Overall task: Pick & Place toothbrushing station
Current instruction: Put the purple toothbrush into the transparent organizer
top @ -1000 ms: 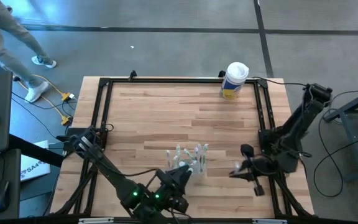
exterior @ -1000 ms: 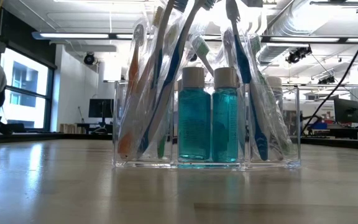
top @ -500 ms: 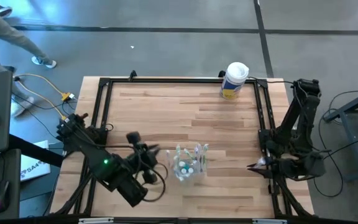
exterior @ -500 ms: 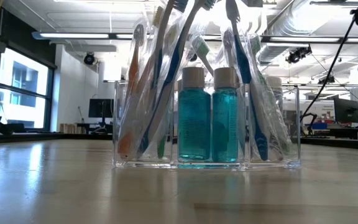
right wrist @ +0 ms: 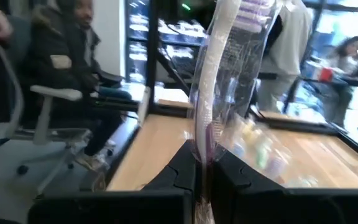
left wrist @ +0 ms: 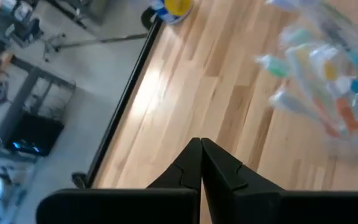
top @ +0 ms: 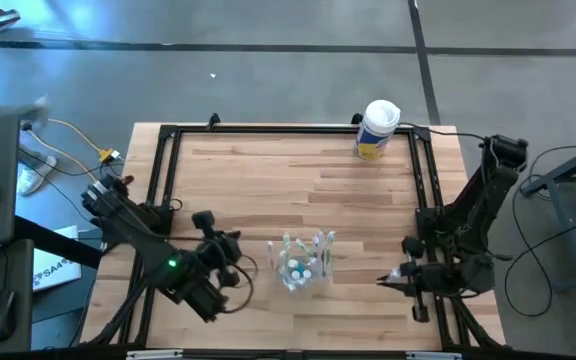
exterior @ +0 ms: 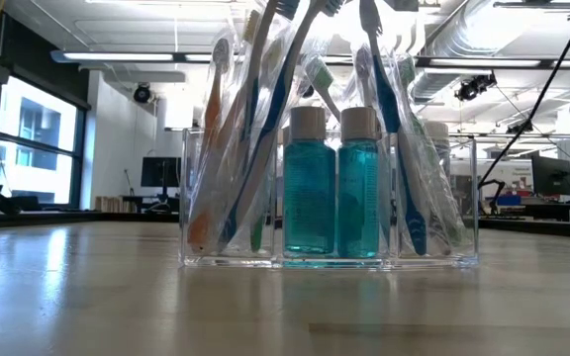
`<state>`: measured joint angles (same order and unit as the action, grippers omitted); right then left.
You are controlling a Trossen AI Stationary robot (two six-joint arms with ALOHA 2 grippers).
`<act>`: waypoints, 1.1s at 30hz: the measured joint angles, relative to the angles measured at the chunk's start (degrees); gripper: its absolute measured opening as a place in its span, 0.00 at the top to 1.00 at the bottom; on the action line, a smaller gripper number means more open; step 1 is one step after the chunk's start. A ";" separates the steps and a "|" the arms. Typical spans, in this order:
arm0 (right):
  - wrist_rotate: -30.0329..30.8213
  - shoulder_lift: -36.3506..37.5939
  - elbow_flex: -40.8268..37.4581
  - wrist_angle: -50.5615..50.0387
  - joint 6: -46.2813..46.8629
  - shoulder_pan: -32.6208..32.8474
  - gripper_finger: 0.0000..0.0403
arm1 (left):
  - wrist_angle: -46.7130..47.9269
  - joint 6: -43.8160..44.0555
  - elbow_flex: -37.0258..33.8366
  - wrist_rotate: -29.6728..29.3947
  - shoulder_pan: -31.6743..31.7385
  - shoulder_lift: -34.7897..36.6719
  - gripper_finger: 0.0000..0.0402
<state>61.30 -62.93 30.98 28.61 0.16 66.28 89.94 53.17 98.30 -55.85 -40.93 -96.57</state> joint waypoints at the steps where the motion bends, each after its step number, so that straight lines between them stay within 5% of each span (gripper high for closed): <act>1: -2.01 -0.44 -0.01 2.20 -1.77 -0.83 0.97 | 0.07 1.59 -1.69 0.00 -0.26 1.46 1.00; 8: -17.39 -2.24 -0.02 12.38 -13.20 -8.63 0.97 | -10.64 8.07 -15.94 -1.46 -2.06 12.98 1.00; 13: -24.49 -2.25 -3.73 17.70 -10.91 -17.21 0.97 | -29.89 -0.09 -30.42 -2.56 -2.08 19.01 1.00; 19: -33.39 -4.85 -14.11 39.40 -7.11 -26.57 0.97 | -45.58 -2.36 -44.70 -3.50 -2.25 23.73 1.00; 22: -39.65 -7.78 -17.19 48.07 -3.20 -30.86 0.97 | -51.17 -2.37 -49.78 -3.57 -2.25 25.61 1.00; 33: -46.71 -21.68 -12.43 50.53 0.56 -36.88 0.97 | -64.28 -2.54 -60.20 -4.46 -2.21 27.56 1.00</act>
<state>14.59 -84.60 18.55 79.14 0.72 29.39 25.65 50.64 38.09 -60.31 -43.13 -69.01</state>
